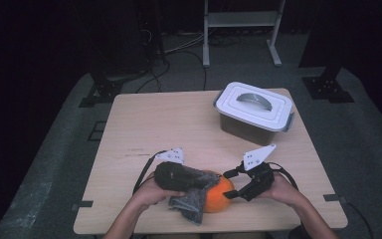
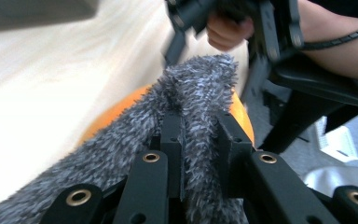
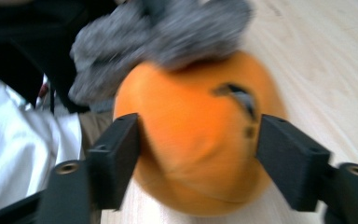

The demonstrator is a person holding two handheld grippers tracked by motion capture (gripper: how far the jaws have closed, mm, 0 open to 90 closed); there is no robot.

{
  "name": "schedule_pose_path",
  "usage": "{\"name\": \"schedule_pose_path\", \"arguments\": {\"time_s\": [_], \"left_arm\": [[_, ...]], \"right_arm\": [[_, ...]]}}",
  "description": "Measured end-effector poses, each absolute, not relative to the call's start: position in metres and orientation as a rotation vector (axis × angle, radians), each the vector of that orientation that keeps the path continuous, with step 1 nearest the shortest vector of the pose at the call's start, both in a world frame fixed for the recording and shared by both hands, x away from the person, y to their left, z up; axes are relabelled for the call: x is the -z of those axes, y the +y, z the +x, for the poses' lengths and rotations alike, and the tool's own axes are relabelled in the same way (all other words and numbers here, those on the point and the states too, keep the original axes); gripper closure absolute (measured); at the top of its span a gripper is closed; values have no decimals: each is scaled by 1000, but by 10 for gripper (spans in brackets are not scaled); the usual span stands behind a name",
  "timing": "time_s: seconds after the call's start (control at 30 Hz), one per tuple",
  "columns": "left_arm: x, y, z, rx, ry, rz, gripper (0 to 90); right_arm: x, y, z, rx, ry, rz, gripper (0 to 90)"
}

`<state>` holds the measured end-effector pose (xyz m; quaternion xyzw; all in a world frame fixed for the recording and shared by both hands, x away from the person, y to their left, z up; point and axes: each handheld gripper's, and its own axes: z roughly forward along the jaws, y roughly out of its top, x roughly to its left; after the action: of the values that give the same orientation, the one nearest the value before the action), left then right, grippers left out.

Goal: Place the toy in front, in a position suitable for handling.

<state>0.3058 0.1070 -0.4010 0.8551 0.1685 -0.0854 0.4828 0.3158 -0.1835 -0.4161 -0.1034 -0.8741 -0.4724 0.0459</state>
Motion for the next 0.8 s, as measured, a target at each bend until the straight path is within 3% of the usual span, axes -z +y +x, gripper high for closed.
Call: {"name": "schedule_pose_path", "arguments": {"time_s": [0.17,0.33,0.63,0.8], "left_arm": [[403,105,297,243,367,2116,753],[395,108,299,192,372,2096,753],[397,113,307,143,413,2131,752],[407,121,300,171,428,2115,753]], "right_arm": [[419,-183,319,1412,-2635,-375,228],[433,-168,318,1344,-2596,-352,235],[427,-156,310,1337,-2681,-202,325],[426,-162,311,1352,-2638,-285,267]]}}
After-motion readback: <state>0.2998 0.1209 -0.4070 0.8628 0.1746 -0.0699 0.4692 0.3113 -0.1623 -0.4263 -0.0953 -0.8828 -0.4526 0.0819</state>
